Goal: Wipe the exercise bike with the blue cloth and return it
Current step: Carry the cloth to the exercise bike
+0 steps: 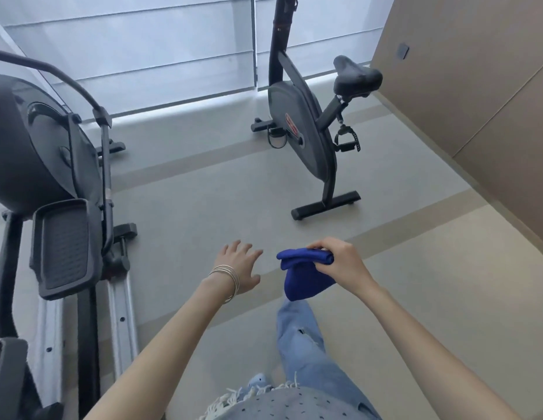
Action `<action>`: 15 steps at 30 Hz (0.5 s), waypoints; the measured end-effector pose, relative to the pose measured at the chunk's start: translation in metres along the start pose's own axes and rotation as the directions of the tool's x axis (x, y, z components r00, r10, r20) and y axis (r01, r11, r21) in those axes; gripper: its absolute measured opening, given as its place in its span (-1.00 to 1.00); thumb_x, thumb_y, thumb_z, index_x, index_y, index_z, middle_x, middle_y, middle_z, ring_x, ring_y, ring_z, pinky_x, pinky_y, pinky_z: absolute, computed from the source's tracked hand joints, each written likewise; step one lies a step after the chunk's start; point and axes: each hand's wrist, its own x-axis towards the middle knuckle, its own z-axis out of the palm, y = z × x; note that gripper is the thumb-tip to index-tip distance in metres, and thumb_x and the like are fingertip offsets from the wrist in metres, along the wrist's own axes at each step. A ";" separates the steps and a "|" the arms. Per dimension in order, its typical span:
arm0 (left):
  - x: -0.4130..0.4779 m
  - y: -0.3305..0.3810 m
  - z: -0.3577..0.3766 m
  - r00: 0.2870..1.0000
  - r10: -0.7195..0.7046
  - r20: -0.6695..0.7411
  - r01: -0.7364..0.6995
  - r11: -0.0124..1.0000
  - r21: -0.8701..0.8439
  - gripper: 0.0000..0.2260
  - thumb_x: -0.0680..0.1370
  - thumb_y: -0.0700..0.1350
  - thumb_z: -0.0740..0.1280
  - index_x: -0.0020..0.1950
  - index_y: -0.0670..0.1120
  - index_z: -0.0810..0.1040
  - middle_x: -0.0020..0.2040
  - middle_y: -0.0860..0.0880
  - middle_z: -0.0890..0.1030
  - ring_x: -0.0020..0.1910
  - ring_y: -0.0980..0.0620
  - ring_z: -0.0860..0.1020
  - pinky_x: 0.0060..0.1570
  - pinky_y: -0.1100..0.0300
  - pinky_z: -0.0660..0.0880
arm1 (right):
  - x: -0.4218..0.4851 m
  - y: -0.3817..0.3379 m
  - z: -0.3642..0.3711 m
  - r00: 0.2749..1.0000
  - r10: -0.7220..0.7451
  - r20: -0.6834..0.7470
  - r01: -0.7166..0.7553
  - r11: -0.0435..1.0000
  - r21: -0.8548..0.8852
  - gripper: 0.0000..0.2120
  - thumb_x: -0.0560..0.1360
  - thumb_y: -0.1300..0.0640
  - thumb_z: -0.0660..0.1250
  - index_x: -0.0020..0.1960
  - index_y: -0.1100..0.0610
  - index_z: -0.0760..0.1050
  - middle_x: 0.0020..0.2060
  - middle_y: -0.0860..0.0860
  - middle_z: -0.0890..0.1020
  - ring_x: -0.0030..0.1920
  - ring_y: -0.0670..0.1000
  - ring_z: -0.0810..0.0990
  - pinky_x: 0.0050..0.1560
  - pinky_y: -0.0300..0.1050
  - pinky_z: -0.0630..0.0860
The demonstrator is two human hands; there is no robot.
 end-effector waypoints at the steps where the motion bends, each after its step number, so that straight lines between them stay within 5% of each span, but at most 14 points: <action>1: 0.014 -0.003 -0.006 1.000 -0.004 0.000 0.004 1.000 -0.001 -0.43 0.52 0.10 0.20 0.49 0.06 0.12 0.51 -0.04 0.18 0.51 -0.13 0.06 0.47 -0.03 0.08 | 0.017 0.003 -0.004 1.000 -0.012 0.006 0.012 1.000 -0.002 -0.66 0.31 0.38 0.34 0.01 0.09 0.60 -0.10 -0.03 0.65 -0.08 -0.03 0.58 -0.04 -0.23 0.47; 6: 0.091 -0.019 -0.057 0.999 -0.037 -0.014 0.037 0.999 -0.005 -0.44 0.52 0.10 0.20 0.49 0.06 0.12 0.51 -0.05 0.18 0.50 -0.15 0.06 0.46 -0.05 0.07 | 0.114 0.014 -0.038 0.997 -0.079 -0.008 0.079 0.997 0.002 -0.67 0.29 0.39 0.36 0.00 0.12 0.61 -0.10 0.01 0.66 -0.08 -0.01 0.59 -0.03 -0.18 0.49; 15: 0.227 -0.042 -0.183 0.982 -0.053 -0.184 0.045 0.998 -0.047 -0.43 0.52 0.12 0.20 0.49 0.09 0.11 0.51 -0.01 0.17 0.51 -0.12 0.05 0.45 -0.01 0.07 | 0.295 0.004 -0.137 0.979 -0.198 -0.051 0.201 0.978 0.063 -0.67 0.31 0.41 0.41 0.03 0.15 0.62 -0.09 0.02 0.66 -0.08 -0.08 0.59 -0.06 -0.43 0.45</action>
